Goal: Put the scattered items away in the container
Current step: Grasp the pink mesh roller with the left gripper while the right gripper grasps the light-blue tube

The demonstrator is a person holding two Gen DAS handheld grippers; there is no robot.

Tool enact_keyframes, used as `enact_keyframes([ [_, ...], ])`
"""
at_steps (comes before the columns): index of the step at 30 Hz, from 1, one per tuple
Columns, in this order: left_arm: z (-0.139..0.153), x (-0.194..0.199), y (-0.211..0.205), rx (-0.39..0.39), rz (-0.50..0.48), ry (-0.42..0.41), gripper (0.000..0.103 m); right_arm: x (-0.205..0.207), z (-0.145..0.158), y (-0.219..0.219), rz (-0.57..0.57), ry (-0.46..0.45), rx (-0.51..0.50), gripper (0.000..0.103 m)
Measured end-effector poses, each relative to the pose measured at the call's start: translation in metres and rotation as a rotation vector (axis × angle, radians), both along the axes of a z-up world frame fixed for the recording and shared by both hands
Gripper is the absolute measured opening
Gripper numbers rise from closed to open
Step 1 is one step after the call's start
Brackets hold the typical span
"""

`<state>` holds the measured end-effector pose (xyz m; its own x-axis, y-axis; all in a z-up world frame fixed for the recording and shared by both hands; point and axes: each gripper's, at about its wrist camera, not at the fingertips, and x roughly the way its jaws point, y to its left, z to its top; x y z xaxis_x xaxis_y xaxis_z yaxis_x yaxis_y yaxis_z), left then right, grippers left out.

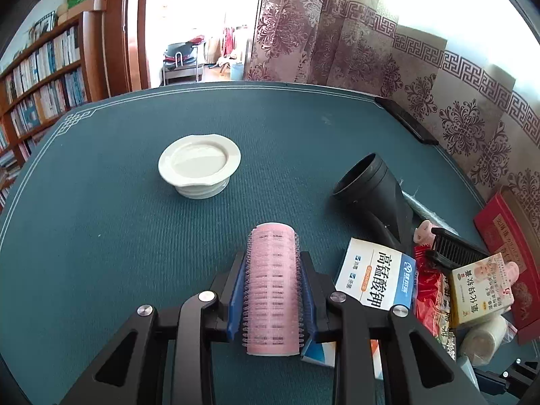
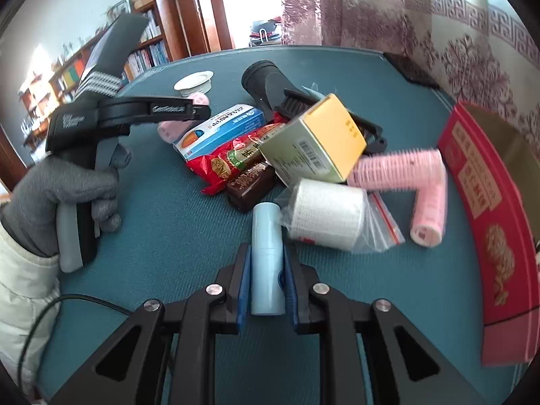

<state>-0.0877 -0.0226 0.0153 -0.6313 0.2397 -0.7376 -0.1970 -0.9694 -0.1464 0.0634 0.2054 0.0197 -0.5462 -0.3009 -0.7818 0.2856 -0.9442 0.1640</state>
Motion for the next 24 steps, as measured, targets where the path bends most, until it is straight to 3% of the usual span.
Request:
enact_keyframes([
  [4,0.008,0.007,-0.008,0.046,0.007,0.006,0.031,0.003,0.008,0.011,0.004,-0.021,-0.084,0.021],
  [12,0.029,0.028,-0.007,0.098,-0.015,0.052,0.031,0.017,0.027,0.021,-0.013,0.035,-0.101,0.021],
  [24,0.037,0.051,0.017,0.105,-0.082,0.048,0.031,0.026,0.055,0.079,-0.193,0.125,-0.110,0.021],
])
